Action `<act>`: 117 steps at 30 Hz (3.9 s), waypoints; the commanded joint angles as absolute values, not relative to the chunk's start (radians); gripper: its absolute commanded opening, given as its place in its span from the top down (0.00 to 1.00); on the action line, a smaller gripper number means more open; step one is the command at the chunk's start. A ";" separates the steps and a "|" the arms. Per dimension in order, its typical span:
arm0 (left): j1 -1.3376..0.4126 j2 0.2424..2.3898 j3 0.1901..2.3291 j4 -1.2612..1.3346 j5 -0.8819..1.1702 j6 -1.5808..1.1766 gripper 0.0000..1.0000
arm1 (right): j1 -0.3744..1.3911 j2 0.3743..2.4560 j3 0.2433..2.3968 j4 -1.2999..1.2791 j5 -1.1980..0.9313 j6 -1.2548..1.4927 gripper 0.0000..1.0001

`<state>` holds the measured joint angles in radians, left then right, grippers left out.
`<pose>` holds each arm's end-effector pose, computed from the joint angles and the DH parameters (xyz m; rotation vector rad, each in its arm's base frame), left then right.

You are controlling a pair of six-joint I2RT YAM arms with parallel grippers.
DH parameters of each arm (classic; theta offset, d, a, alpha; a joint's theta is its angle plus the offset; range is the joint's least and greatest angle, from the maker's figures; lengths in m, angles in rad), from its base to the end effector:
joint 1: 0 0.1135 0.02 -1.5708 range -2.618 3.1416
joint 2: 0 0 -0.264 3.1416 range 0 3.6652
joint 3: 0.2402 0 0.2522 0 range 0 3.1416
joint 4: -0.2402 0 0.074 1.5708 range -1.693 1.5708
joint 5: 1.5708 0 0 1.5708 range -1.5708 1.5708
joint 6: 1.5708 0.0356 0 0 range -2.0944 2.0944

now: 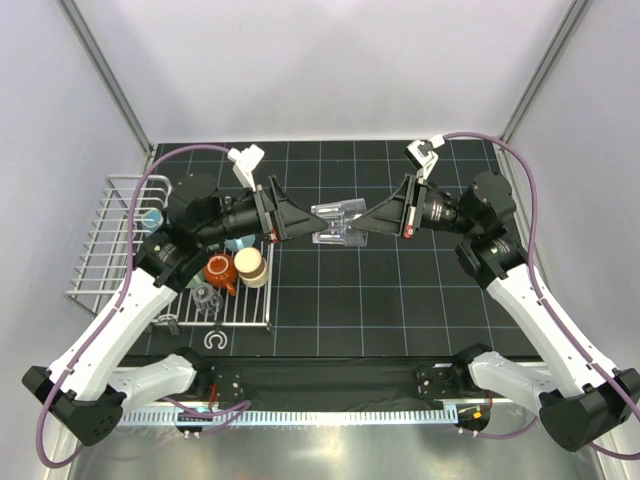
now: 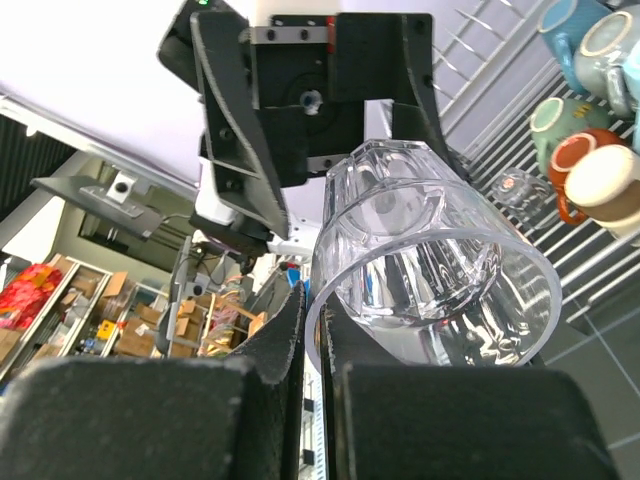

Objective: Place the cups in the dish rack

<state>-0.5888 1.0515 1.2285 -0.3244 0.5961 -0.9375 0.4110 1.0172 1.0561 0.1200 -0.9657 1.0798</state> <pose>0.1734 -0.1399 0.4297 0.1683 1.9832 -1.5741 0.1870 0.1134 0.4225 -0.3871 1.7565 1.8092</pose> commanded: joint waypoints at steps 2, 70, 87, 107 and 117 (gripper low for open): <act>-0.594 1.022 1.216 -0.268 0.621 -0.946 0.00 | 0.426 1.014 1.078 0.322 -0.986 1.166 0.96; -0.611 1.193 1.138 -1.166 -0.242 -0.729 1.00 | 0.479 1.085 1.229 -0.848 -0.272 0.663 0.10; -0.609 1.266 1.092 -1.146 -0.186 -0.765 1.00 | 0.479 1.118 1.229 -0.825 -0.288 0.660 0.10; -0.569 1.293 1.048 -1.117 -0.147 -0.788 0.46 | 0.479 1.134 1.197 -0.788 -0.313 0.652 0.10; -0.571 1.253 1.077 -1.166 -0.169 -0.795 0.25 | 0.479 1.137 1.198 -0.778 -0.336 0.647 0.10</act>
